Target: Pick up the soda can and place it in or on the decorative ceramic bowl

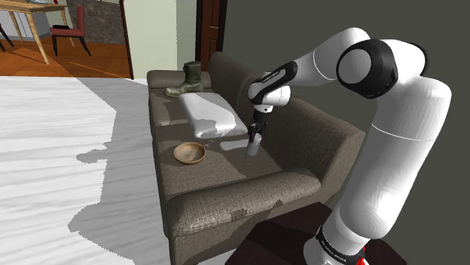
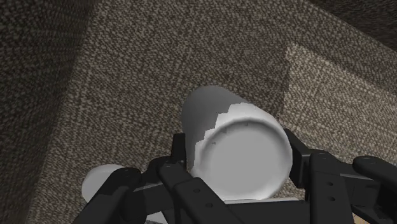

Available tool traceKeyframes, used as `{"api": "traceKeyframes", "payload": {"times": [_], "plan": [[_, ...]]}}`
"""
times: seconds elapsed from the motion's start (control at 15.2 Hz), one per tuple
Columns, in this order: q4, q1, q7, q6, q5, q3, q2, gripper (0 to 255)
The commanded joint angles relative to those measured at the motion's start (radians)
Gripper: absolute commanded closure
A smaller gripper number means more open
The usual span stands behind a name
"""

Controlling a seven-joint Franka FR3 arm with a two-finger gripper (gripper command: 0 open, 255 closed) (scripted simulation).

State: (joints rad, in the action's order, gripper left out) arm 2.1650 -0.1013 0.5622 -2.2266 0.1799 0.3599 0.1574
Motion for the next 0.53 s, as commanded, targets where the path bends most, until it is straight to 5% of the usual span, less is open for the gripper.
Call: {"api": "traceKeyframes", "payload": {"times": [0.0,0.46], "plan": [[-0.008,0.002,-0.009,0.026,-0.012,0.003,-0.019,255],[-0.045,0.005,-0.036,0.111,-0.043,0.007,-0.073,255]]}}
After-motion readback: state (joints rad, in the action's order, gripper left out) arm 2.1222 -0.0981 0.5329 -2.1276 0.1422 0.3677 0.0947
